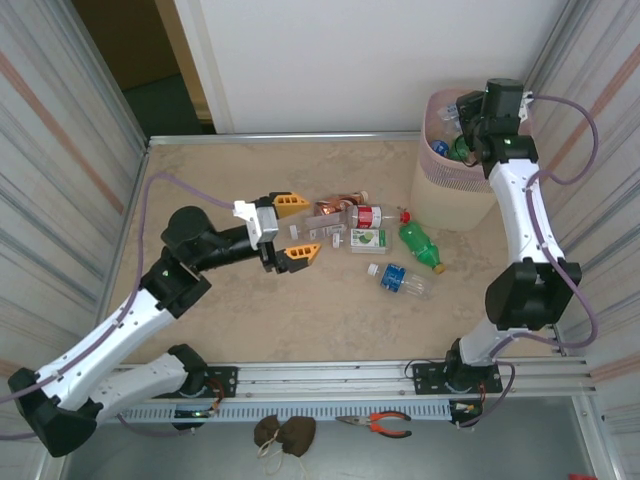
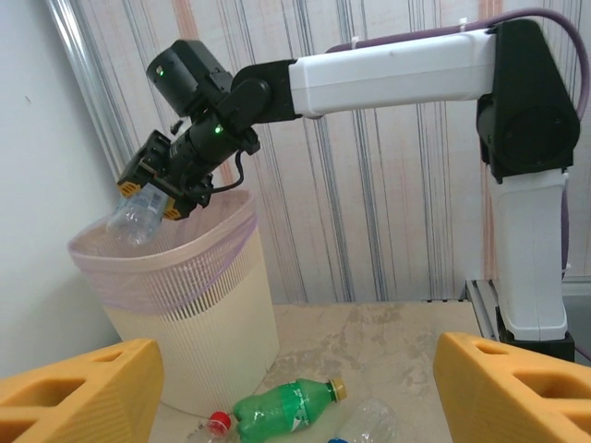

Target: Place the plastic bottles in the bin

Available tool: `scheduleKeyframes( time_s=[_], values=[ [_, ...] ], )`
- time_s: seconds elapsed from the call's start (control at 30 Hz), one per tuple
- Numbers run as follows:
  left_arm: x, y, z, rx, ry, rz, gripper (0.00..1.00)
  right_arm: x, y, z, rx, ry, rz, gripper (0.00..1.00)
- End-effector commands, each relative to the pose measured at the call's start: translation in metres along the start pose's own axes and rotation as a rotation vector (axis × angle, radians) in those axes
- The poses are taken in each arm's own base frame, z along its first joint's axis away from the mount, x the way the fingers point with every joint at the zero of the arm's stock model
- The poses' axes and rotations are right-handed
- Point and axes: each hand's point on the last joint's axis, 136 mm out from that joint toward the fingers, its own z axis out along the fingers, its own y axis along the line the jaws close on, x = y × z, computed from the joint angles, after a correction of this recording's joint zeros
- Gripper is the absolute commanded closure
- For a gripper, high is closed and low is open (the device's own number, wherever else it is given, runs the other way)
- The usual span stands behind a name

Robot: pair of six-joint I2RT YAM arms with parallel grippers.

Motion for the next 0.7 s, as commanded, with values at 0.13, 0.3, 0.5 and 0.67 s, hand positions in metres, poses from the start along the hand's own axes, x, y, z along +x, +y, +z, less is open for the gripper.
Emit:
scheduleKeyframes(
  time_s=[0.13,0.3,0.5,0.67],
  values=[
    [0.001,0.004,-0.012,-0.053,0.023,0.018,0.23,-0.011,-0.02,0.032,0.11,-0.084,0.215,0.5],
    [0.001,0.004,-0.015,-0.068,0.028,0.022,0.23,-0.004,-0.018,0.06,0.11,-0.041,0.274,0.47],
    [-0.001,0.006,-0.017,-0.08,0.03,0.031,0.23,0.006,-0.028,0.079,0.127,-0.012,0.331,0.4],
    [0.0,0.006,-0.018,-0.086,0.034,0.038,0.23,0.005,-0.027,0.081,0.12,0.012,0.336,0.24]
  ],
)
